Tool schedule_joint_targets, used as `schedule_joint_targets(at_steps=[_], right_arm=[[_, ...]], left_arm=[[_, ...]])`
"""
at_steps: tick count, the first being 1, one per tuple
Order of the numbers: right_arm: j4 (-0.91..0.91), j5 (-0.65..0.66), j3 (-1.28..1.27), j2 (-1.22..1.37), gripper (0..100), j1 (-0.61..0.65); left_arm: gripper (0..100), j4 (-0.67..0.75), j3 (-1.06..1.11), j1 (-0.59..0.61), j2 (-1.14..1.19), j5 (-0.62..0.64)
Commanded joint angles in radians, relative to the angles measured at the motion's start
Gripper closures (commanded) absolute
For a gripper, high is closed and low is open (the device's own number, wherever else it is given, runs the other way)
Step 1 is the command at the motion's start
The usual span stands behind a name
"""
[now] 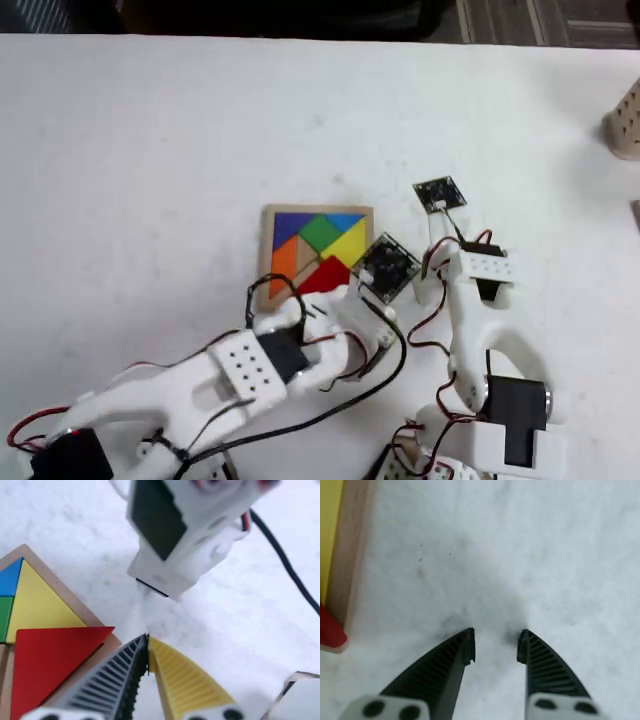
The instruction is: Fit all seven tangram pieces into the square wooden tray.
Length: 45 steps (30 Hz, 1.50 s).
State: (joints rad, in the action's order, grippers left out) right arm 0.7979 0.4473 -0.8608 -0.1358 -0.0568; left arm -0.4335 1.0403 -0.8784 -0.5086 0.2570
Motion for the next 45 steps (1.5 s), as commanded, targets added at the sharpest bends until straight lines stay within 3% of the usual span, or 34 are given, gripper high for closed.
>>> schedule_joint_targets(at_steps=[1,10,25,45], right_arm=[[0.010,0.011,-0.006,-0.030,86.1,0.012],[0.010,0.011,-0.006,-0.030,86.1,0.010],[0.010,0.009,-0.006,-0.030,86.1,0.008],[0.010,0.005,-0.006,-0.030,86.1,0.004]], left_arm=[[98,0.074,-0.094,-0.004,0.039,0.011],[98,0.110,-0.276,0.082,0.464,0.009],[98,0.084,-0.199,0.283,0.415,0.011],[98,-0.014,-0.195,0.340,0.417,0.011]])
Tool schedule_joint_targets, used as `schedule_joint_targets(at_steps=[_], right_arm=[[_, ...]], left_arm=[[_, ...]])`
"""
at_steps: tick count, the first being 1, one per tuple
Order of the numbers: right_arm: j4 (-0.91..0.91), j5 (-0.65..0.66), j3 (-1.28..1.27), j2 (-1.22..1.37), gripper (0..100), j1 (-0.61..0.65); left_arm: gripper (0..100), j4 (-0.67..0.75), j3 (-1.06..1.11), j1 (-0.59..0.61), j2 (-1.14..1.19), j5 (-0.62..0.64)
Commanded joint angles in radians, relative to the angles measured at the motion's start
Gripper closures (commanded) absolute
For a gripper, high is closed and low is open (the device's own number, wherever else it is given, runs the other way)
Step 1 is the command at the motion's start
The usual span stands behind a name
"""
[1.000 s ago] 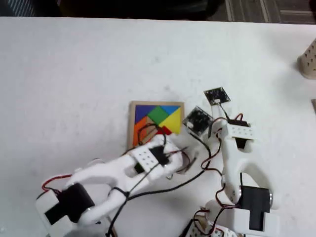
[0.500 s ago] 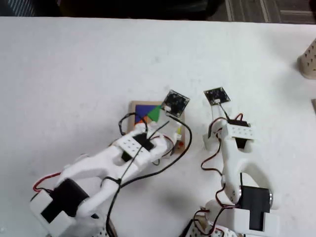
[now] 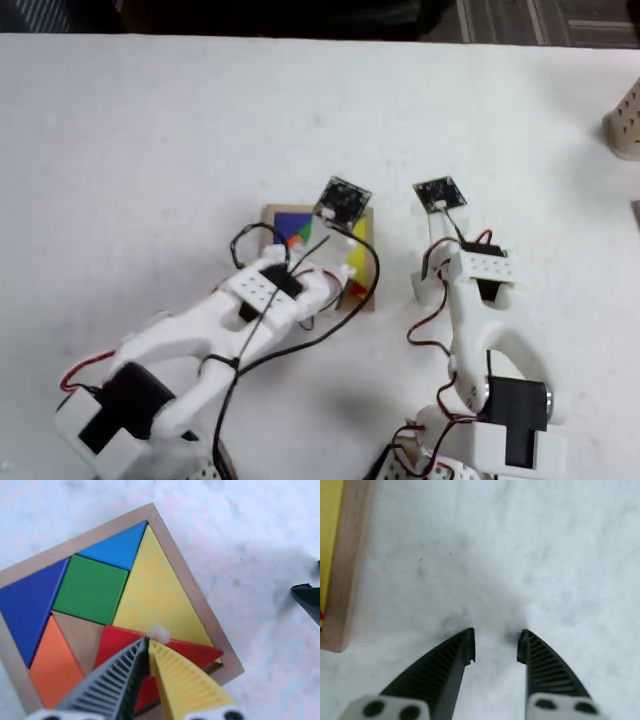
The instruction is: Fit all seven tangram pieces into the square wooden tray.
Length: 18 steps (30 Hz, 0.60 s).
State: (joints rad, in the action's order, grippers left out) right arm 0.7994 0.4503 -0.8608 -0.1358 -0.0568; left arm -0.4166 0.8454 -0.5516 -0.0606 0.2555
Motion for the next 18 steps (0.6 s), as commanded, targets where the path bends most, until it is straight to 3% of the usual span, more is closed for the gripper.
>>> schedule_joint_targets(at_steps=[1,8,12,18], right_arm=[[0.008,0.002,-0.006,-0.030,86.1,0.004],[0.008,0.002,-0.006,-0.030,86.1,0.004],[0.008,0.003,-0.006,-0.030,86.1,0.004],[0.008,0.006,-0.006,-0.030,86.1,0.007]], left_arm=[[98,-0.037,0.000,0.012,-0.033,0.011],[98,-0.035,0.020,-0.024,-0.035,0.003],[98,-0.035,0.032,-0.065,-0.044,-0.081],[98,-0.028,0.091,-0.059,-0.177,-0.081]])
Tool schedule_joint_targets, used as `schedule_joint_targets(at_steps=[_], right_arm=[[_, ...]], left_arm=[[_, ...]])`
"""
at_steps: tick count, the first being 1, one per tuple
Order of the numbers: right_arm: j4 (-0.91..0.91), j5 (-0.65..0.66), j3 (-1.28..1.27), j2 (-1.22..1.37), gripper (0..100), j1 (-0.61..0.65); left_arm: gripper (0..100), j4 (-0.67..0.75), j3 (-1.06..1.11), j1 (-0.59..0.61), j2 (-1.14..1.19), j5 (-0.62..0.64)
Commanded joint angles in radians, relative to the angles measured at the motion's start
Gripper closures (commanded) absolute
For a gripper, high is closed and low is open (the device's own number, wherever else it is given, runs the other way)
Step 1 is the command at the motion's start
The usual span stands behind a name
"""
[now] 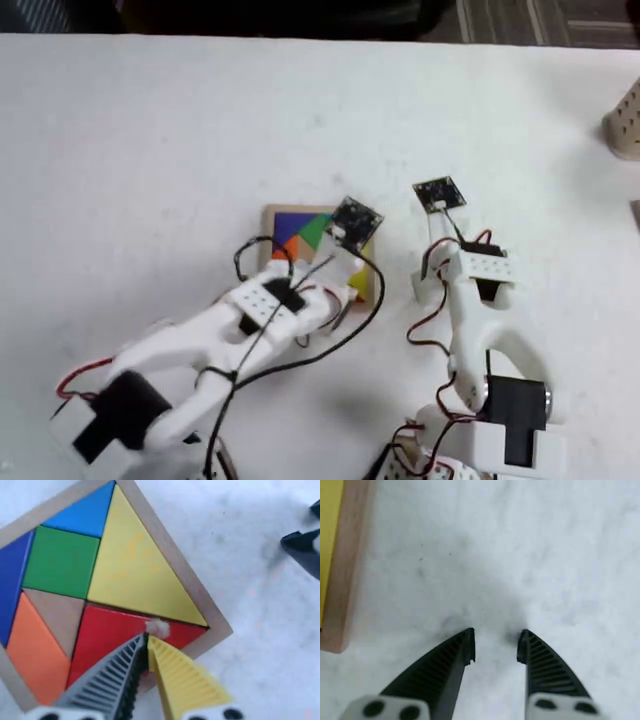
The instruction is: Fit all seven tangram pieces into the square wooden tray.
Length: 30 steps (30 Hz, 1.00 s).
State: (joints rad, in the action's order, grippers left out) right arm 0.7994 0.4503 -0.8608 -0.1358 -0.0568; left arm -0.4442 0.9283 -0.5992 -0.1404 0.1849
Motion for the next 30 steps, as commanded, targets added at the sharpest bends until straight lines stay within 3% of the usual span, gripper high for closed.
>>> schedule_joint_targets(at_steps=[1,12,19,24,30], right_arm=[[0.008,0.008,-0.006,-0.030,86.1,0.007],[-0.016,0.002,-0.061,-0.125,86.1,0.002],[-0.140,0.000,-0.350,-0.516,86.1,0.054],[-0.153,0.000,-0.534,-0.828,86.1,0.071],[0.035,0.000,-0.649,-1.144,86.1,0.101]], left_arm=[[98,-0.006,0.017,-0.007,-0.131,-0.011],[98,-0.009,0.247,0.272,-0.679,-0.015],[98,0.000,0.485,0.564,-0.952,-0.017],[98,-0.008,0.641,0.702,-1.144,-0.051],[98,-0.132,0.772,0.805,-1.394,-0.210]])
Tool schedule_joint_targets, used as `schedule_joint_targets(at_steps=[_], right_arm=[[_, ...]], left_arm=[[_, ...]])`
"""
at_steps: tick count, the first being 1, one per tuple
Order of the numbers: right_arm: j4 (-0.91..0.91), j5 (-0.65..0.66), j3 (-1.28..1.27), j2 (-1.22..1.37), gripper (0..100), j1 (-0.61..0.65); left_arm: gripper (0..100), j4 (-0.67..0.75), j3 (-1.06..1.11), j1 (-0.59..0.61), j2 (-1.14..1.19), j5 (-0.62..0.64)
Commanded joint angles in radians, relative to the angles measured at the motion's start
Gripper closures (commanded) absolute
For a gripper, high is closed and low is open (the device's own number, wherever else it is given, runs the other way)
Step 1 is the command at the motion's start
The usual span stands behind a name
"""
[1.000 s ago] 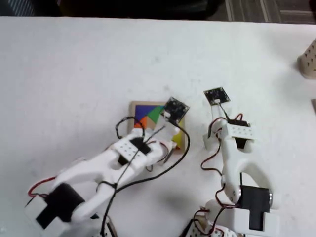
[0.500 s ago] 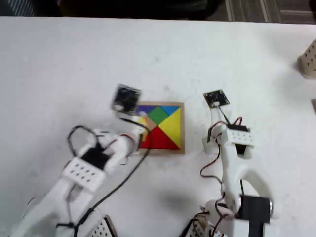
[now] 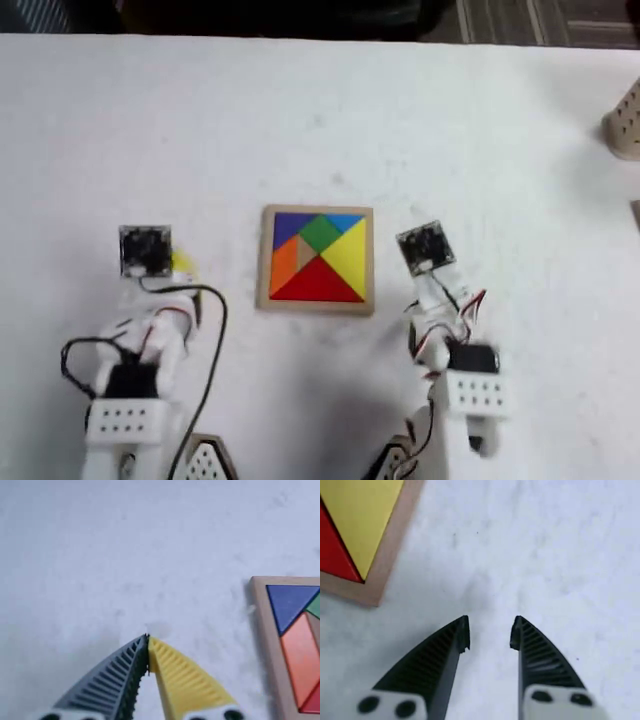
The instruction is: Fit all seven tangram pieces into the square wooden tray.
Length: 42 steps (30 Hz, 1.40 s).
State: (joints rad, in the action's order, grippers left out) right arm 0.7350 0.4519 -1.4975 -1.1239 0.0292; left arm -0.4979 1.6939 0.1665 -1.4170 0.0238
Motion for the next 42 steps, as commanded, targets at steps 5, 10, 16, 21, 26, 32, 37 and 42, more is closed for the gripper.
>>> schedule_joint_targets(at_steps=[5,10,16,21,26,32,37,42], right_arm=[[0.314,-0.002,-0.081,-0.424,86.1,0.012],[0.518,0.000,-0.144,-0.694,86.0,0.010],[0.481,0.006,-0.195,-0.622,85.9,0.016],[0.483,0.006,-0.195,-0.622,85.9,0.016],[0.478,0.006,-0.196,-0.622,85.9,0.012],[0.483,0.008,-0.196,-0.622,85.9,0.012],[0.479,0.006,-0.196,-0.622,85.9,0.012],[0.483,0.008,-0.196,-0.622,85.9,0.016]], left_arm=[[98,-0.388,0.006,0.051,-0.314,-0.123],[98,-0.626,-0.002,0.048,-0.417,-0.249],[98,-0.678,-0.002,0.102,-0.403,-0.229],[98,-0.790,-0.002,0.168,-0.407,-0.175],[98,-0.789,-0.002,0.171,-0.406,-0.176],[98,-0.790,-0.002,0.174,-0.407,-0.176],[98,-0.790,-0.002,0.171,-0.407,-0.176],[98,-0.790,-0.002,0.174,-0.407,-0.176]])
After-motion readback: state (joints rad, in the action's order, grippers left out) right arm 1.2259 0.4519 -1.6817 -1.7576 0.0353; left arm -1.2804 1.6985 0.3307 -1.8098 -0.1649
